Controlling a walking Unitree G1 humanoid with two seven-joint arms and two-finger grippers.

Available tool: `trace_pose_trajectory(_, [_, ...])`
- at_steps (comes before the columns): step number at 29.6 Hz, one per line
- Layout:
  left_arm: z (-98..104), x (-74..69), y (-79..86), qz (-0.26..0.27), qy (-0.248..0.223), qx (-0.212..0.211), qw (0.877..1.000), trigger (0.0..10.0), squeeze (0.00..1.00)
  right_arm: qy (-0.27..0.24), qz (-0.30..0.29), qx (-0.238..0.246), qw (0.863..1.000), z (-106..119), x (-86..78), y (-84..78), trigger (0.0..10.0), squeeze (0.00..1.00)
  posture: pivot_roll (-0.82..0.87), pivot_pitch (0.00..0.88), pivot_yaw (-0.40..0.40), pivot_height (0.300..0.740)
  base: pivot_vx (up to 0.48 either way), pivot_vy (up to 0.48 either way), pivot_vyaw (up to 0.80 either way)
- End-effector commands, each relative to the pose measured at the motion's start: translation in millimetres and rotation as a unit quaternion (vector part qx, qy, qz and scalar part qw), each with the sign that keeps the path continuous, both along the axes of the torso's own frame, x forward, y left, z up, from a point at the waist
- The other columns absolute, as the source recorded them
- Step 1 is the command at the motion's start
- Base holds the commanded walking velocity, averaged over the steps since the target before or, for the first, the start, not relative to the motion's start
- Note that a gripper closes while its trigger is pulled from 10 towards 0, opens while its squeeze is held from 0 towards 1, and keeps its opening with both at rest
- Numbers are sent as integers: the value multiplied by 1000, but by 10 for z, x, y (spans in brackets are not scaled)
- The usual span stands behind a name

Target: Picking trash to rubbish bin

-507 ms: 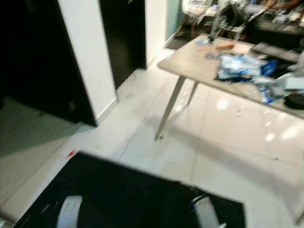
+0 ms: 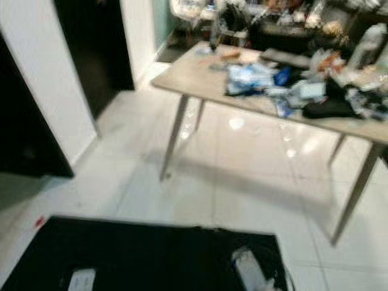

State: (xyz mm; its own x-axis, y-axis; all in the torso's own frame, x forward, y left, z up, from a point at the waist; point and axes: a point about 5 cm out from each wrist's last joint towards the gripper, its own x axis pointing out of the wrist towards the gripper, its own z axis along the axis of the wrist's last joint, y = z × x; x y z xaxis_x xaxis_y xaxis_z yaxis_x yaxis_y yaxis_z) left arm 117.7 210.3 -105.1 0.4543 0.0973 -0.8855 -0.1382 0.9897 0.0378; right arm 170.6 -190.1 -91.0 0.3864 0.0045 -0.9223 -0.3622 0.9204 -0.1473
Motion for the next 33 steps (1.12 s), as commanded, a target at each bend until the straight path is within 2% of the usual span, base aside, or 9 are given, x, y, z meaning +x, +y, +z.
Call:
trace_pose_trajectory(1, [4,13,-4,5,-3,-2,1000,10000,0,3,-3,0,1000,-2,-10,-17,10000,0,25,28,25,740,0,0,-788])
trace_pose_trajectory(22, [32,74,33,19,-22,-7,1000,10000,0,5,-5,5,1000,-26,-53,28,10000,0,38,16,40,740,0,0,-788])
trace_pose_trajectory(26, [73,176,35,15,-47,-18,999,10000,0,-3,-19,7,1000,-27,-54,25,10000,0,42,19,38,740,0,0,-769])
trace_pose_trajectory(27, [102,258,12,8,-63,-22,998,10000,0,-4,-15,5,1000,-26,-52,23,10000,0,41,21,38,740,0,0,0])
trace_pose_trajectory(33, [124,330,-36,0,-76,-31,997,10000,0,-6,-11,4,1000,-24,-49,22,10000,0,38,19,36,740,157,0,0])
